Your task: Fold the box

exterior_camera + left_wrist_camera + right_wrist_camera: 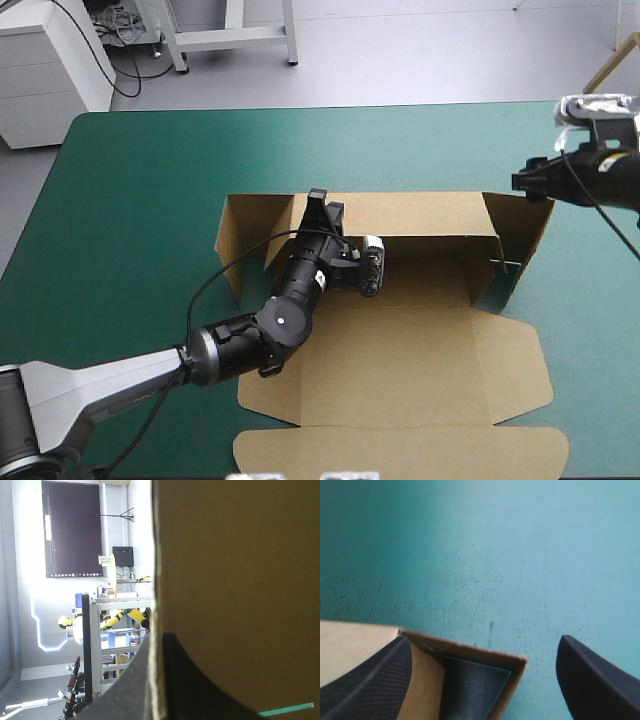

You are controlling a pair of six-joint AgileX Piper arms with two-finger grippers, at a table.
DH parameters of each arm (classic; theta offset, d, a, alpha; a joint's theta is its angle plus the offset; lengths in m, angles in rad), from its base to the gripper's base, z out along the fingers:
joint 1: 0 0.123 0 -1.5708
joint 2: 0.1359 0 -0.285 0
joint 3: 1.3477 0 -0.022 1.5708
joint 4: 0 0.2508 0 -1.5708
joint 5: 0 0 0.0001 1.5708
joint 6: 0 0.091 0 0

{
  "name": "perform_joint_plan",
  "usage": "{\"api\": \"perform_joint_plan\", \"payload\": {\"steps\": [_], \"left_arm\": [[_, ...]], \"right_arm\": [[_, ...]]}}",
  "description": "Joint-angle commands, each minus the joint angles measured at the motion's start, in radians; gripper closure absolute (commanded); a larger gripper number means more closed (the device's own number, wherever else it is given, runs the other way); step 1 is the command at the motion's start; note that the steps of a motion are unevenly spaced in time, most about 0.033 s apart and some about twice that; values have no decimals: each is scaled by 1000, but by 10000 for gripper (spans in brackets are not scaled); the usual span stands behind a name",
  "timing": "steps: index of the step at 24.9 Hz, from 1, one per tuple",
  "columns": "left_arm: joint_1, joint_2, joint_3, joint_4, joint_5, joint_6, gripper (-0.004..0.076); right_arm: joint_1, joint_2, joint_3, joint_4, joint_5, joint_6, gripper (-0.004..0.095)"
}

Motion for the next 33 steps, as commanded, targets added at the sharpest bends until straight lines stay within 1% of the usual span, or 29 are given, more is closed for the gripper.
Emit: {"api": "perform_joint_plan", "payload": {"steps": [1, 4, 10, 14, 17, 21, 24, 27, 28, 30, 33], "left_arm": [[-4, -37, -17, 69, 53, -33, 734], [-4, -37, -17, 69, 53, -69, 734], [-4, -37, -17, 66, 63, -99, 734], [-4, -37, -17, 66, 83, -117, 734], [-4, -37, -17, 66, 110, -143, 734], [-4, -37, -17, 66, 108, -143, 734], [-4, -37, -17, 66, 108, -143, 734], [-4, -37, -17, 66, 91, -138, 734], [-4, -37, -17, 66, 78, -126, 734], [-4, -37, -13, 66, 46, -47, 734], [-4, -37, -13, 64, 47, -28, 734]], "right_arm": [[-6, 119, -151, 1, 13, 6, 193], [-6, 225, -231, 1, 75, 6, 193], [-6, 328, -257, 12, 114, 14, 193], [-6, 334, -250, 17, 154, 14, 193], [-6, 324, -247, 22, 213, 14, 193], [-6, 287, -232, 51, 213, -1, 193], [-6, 249, -174, 56, 213, -28, 193], [-6, 181, -9, 96, 176, -94, 193], [-6, 148, 51, 138, 130, -124, 193], [-6, 80, 144, 211, 50, -175, 193], [-6, -7, 259, 239, -22, -216, 193]]}}
